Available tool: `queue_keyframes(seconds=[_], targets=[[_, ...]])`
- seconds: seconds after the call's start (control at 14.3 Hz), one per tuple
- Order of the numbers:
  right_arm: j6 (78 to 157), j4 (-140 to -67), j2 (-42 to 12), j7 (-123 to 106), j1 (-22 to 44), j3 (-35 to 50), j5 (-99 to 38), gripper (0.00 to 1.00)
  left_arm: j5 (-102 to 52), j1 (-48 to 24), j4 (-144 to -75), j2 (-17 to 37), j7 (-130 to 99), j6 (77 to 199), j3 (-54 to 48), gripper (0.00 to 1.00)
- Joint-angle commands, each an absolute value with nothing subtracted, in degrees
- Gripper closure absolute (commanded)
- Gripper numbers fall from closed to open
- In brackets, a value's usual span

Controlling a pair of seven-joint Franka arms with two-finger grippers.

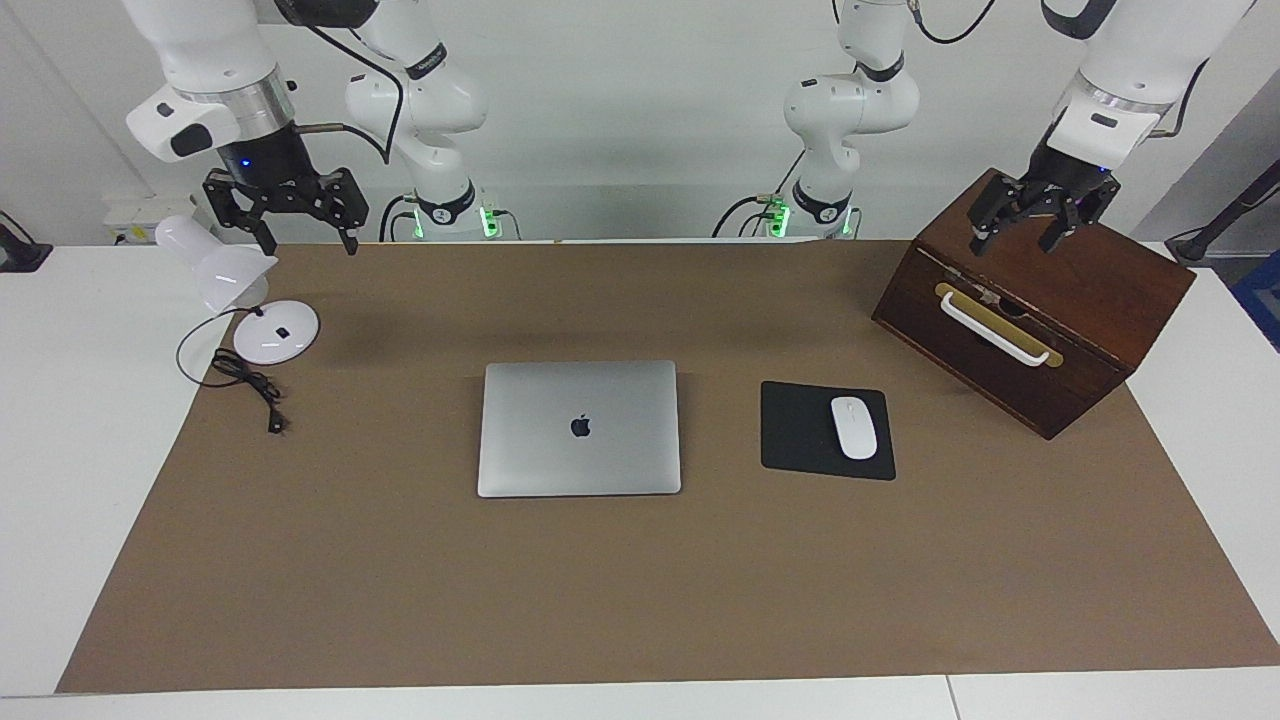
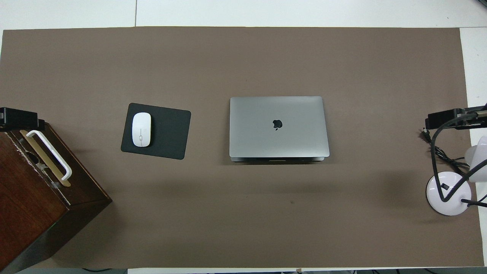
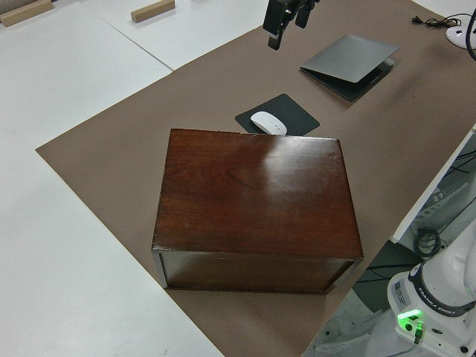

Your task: Close laptop with both arms

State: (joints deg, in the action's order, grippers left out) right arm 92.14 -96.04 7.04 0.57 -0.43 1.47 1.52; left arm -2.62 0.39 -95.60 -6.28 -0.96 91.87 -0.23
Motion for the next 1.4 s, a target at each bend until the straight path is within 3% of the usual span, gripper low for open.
queue_keyframes(seconds=[0.0, 1.33], targets=[[91.85, -97.12, 7.91, 1.41, -1.05, 2.11, 2.64, 0.0, -3.43, 1.31, -93.25, -3.17, -1.14, 90.17, -0.26, 0.0], [92.37, -98.0, 8.26, 1.58, -0.79, 2.2, 2.29, 0.0, 0.26, -1.23, -94.57, -2.11, -1.23, 92.9, -0.79, 0.0]])
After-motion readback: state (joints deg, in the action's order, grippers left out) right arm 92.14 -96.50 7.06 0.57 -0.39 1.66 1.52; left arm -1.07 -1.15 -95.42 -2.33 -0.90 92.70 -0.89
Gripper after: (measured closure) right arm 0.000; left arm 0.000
